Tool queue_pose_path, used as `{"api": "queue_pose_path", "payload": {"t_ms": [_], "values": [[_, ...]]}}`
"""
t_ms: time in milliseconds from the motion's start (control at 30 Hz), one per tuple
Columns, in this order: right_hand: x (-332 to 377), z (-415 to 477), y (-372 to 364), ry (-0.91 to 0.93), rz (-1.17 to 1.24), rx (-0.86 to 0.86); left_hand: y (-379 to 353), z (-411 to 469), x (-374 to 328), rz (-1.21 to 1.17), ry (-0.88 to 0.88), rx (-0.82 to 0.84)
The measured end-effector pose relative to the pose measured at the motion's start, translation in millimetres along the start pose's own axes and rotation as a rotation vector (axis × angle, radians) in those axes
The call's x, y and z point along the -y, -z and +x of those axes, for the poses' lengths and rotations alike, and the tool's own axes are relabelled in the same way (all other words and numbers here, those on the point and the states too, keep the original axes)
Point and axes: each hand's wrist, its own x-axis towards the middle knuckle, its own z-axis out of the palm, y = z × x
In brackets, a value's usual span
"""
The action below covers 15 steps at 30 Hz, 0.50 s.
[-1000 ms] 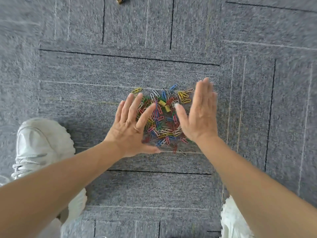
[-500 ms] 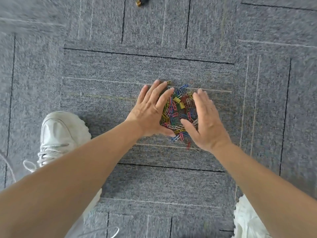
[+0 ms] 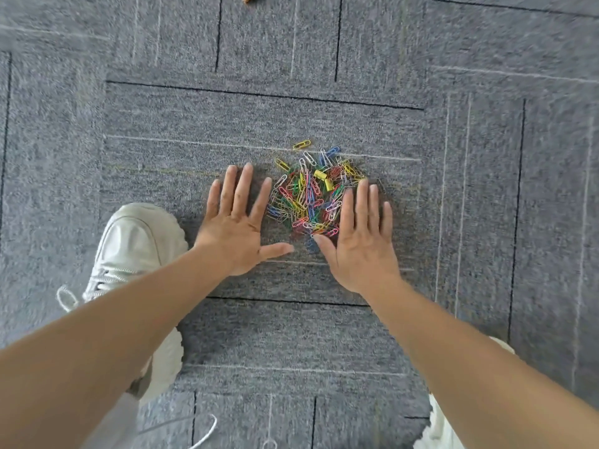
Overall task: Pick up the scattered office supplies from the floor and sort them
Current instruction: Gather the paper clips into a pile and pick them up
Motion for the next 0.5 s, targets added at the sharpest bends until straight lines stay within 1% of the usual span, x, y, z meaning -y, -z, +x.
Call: {"api": "queue_pose_path", "payload": {"t_ms": [100, 167, 267, 367, 433, 500], "values": [[-2, 21, 11, 0.065, -0.018, -0.016, 8, 13, 0, -0.016, -0.031, -0.065], [-8, 25, 19, 0.082, 0.005, -0.025, 16, 21, -3, -0.048, -0.035, -0.059], [-19, 17, 28, 0.049, 0.102, -0.062, 21, 22, -4, -0.038, -0.088, -0.053], [-29, 10, 36, 0.013, 0.159, -0.043, 19, 24, -1, -0.051, -0.173, -0.096], [-26, 18, 41, 0.002, 0.203, -0.013, 21, 27, -5, -0.090, -0.183, -0.108], [-12, 29, 47, 0.015, 0.310, -0.008, 19, 29, -12, -0.117, -0.182, -0.117]]}}
